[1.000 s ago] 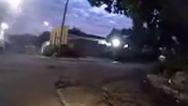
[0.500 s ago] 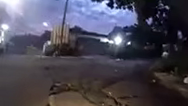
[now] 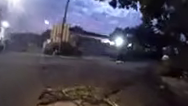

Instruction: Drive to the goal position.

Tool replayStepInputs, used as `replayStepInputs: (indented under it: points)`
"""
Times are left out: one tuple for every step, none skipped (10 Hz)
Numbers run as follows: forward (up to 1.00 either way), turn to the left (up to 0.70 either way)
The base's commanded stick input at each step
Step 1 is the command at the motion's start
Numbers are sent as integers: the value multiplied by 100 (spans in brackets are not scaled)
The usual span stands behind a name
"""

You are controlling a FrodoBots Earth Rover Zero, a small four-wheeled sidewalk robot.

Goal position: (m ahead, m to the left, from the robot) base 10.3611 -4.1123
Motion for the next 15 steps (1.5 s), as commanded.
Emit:
replayStepInputs:
  points:
    - [70,-35]
    - [70,-35]
    - [70,-35]
    - [70,-21]
    - [70,-5]
    - [70,0]
    - [70,0]
    - [70,0]
    - [70,0]
    - [70,0]
    - [70,0]
    - [70,0]
    - [70,0]
    - [70,0]
    - [70,0]
